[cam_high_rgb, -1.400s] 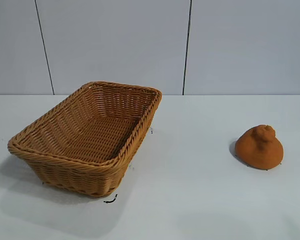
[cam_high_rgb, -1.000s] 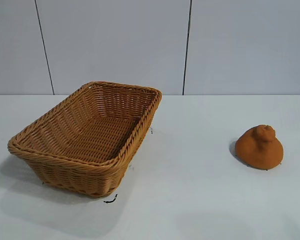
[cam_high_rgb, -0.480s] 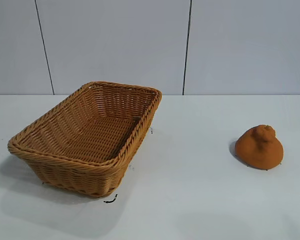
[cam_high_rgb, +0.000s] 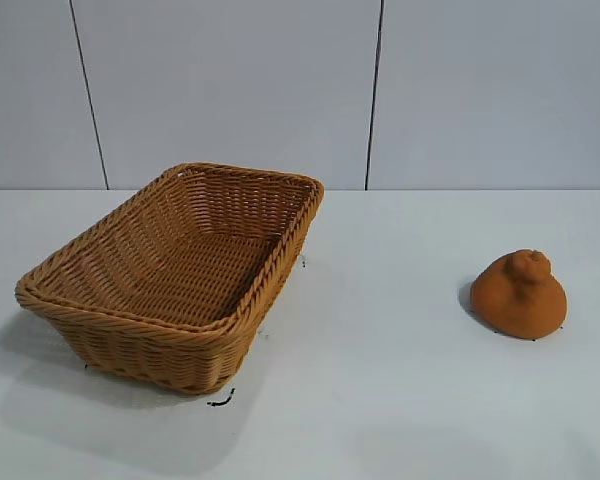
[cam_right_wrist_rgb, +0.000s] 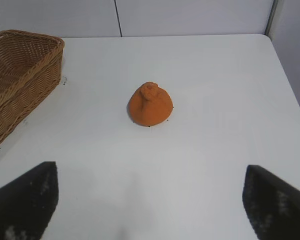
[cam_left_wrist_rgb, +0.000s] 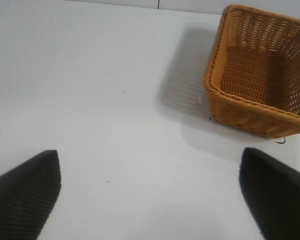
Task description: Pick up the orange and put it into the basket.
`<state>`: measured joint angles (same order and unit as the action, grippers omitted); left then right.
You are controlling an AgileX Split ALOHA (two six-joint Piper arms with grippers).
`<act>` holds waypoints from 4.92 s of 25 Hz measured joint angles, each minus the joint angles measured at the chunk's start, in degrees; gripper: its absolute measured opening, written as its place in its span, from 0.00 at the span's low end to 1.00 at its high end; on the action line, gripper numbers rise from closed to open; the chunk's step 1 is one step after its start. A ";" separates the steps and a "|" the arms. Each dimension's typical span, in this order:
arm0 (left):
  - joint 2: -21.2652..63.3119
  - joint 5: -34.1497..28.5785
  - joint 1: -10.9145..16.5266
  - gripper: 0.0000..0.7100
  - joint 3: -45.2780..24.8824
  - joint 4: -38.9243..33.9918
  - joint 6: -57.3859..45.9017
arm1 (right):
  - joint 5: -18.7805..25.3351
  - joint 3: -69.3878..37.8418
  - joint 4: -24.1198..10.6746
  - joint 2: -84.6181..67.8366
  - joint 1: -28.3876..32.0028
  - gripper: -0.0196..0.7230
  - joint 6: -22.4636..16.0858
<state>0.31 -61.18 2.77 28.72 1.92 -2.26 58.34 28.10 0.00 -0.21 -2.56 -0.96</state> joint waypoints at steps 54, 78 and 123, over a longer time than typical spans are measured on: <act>-72.43 10.23 -21.15 0.98 33.19 6.64 -6.04 | 0.08 0.00 0.00 0.00 0.00 0.96 -0.19; -82.85 12.51 -26.99 0.98 33.30 3.72 -71.99 | 0.01 0.00 0.33 0.00 0.00 0.96 -0.37; -107.50 25.74 -31.85 0.98 33.30 -1.92 -95.17 | 0.03 0.00 0.00 0.00 0.00 0.96 -0.37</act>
<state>-107.19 -35.44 -29.08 62.02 0.00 -97.43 58.37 28.10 0.00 -0.21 -2.56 -1.33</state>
